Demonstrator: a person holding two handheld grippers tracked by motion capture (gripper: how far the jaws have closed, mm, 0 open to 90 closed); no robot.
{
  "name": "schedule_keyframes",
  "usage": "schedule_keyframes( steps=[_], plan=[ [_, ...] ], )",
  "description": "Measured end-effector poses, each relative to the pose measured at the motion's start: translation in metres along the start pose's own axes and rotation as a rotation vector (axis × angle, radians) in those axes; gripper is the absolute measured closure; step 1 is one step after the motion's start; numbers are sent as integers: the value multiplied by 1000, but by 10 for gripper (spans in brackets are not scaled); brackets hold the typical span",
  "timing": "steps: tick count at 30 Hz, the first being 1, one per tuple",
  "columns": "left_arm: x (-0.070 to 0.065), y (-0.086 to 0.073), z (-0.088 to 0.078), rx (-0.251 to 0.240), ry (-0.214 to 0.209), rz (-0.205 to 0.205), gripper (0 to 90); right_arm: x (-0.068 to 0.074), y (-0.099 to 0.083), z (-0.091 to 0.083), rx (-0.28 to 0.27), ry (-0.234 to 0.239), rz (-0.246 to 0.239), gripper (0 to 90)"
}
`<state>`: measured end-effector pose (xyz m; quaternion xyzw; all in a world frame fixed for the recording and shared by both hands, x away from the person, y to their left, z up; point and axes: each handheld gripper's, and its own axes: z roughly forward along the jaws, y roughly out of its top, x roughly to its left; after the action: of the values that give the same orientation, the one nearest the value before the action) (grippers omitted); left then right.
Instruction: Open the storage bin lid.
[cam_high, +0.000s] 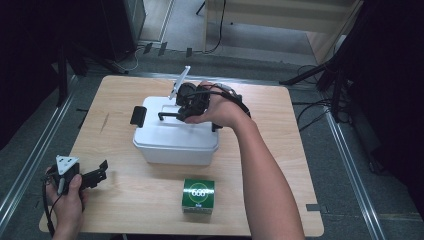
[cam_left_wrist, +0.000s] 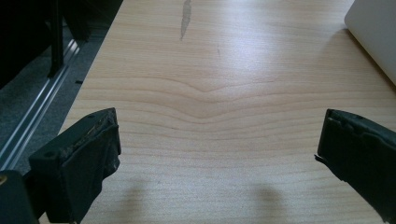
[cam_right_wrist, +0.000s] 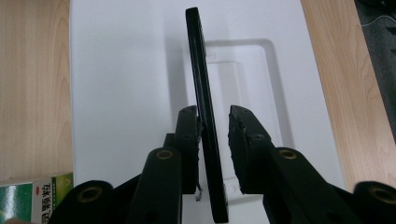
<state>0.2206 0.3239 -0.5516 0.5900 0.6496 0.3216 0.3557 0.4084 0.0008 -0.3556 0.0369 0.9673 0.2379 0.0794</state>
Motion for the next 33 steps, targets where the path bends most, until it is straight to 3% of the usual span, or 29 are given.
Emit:
schedule_keyframes(
  steps=[4,16,26,33],
  plan=[
    [0,0,0,4,-2,-2,0,0,2,0,0,-4,-13,823],
    [0,0,0,3,-2,-2,0,-1,3,-7,-11,-12,-67,853],
    [1,0,0,-1,-3,-5,0,-1,2,-39,-64,-42,-69,853],
    [1,0,1,0,-2,-5,0,-3,-18,-59,-50,-64,-52,853]
  ],
)
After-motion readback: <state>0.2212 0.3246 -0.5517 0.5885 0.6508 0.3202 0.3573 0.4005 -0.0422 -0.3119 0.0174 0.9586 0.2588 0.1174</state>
